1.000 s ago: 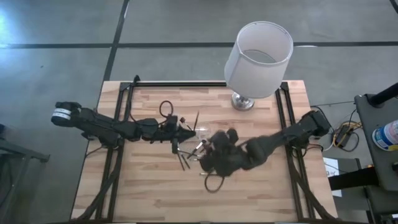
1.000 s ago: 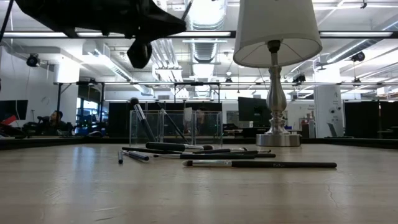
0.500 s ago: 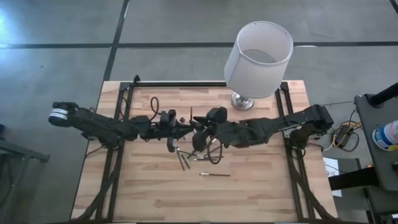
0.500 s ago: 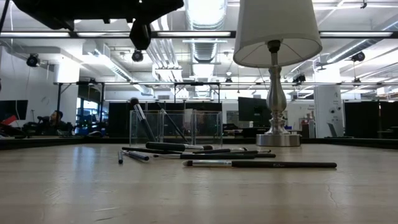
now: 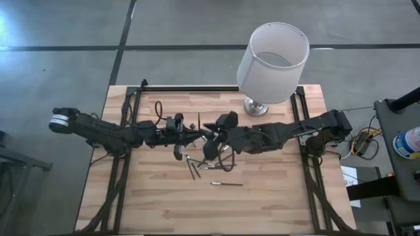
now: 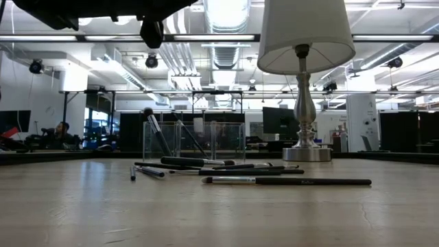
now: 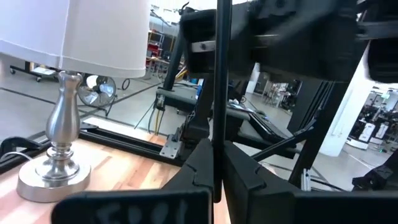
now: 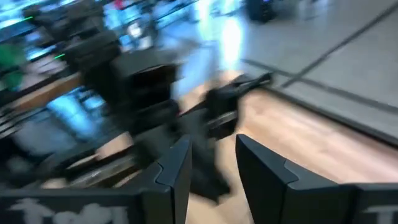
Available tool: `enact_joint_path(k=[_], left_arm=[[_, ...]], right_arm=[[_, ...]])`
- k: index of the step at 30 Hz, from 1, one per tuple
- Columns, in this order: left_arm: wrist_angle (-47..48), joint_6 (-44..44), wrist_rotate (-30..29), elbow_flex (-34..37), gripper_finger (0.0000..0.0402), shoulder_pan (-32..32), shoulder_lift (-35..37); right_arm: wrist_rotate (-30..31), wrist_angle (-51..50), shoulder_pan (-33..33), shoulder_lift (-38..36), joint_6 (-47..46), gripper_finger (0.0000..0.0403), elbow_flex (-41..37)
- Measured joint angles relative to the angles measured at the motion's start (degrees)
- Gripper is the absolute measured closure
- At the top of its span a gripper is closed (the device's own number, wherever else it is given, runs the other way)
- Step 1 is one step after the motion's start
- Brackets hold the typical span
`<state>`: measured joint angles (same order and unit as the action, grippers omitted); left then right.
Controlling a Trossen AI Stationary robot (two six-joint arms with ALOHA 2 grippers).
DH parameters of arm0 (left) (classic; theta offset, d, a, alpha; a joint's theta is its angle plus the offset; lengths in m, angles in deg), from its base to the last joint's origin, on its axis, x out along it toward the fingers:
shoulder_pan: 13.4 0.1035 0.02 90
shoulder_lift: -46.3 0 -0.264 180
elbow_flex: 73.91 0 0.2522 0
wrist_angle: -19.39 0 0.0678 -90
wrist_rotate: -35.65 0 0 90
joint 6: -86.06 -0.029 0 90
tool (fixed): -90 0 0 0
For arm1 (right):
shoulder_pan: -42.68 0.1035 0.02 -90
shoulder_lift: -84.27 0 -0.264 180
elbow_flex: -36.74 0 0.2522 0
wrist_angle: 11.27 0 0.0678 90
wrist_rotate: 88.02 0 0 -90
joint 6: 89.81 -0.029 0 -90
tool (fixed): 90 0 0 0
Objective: Put items in baskets/containers
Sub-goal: Put the eyeshadow brush into the transparent organizer
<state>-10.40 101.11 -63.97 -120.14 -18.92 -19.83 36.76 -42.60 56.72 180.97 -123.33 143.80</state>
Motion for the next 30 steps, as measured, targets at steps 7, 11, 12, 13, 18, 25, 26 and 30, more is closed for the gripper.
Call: enact_joint_path(k=[7, 11, 12, 13, 18, 25, 26, 30], left_arm=[[-0.04, 2.06, 2.72, 0.02, 0.0390, 0.00, 0.00], [-0.04, 2.70, 3.78, 0.02, 0.0390, -0.02, 0.00], [-0.06, 3.05, 4.24, 0.02, 0.0390, -0.02, 0.00], [-0.10, 3.50, 4.61, 0.02, 0.0390, -0.02, 0.00], [-0.08, 5.69, 5.14, 0.02, 0.0390, 0.00, 0.00], [0.08, 11.78, 5.86, 0.02, 0.0390, 0.37, 0.00], [0.18, 12.23, 5.87, 0.02, 0.0390, 0.37, 0.00], [1.10, 13.40, 6.06, 0.03, 0.0390, 0.44, 0.00]], right_arm=[[-3.07, 0.74, -2.00, -1.54, -1.14, 0.0288, 0.00], [-2.92, 0.66, -2.45, -1.61, 0.97, 0.0286, 0.02], [-2.94, 0.64, -2.62, -1.61, 0.91, 0.0284, 0.01], [-2.94, 0.67, -2.79, -1.61, 0.71, 0.0283, 0.00], [-3.44, 3.25, -3.43, -1.37, -1.01, 0.0277, 0.00], [-3.82, 4.40, -4.61, -1.50, -10.80, 0.0276, 0.02], [-4.12, 4.39, -4.63, -1.55, -11.26, 0.0275, 0.02], [-6.10, 4.09, -4.71, -1.72, -12.43, 0.0273, -0.01]])
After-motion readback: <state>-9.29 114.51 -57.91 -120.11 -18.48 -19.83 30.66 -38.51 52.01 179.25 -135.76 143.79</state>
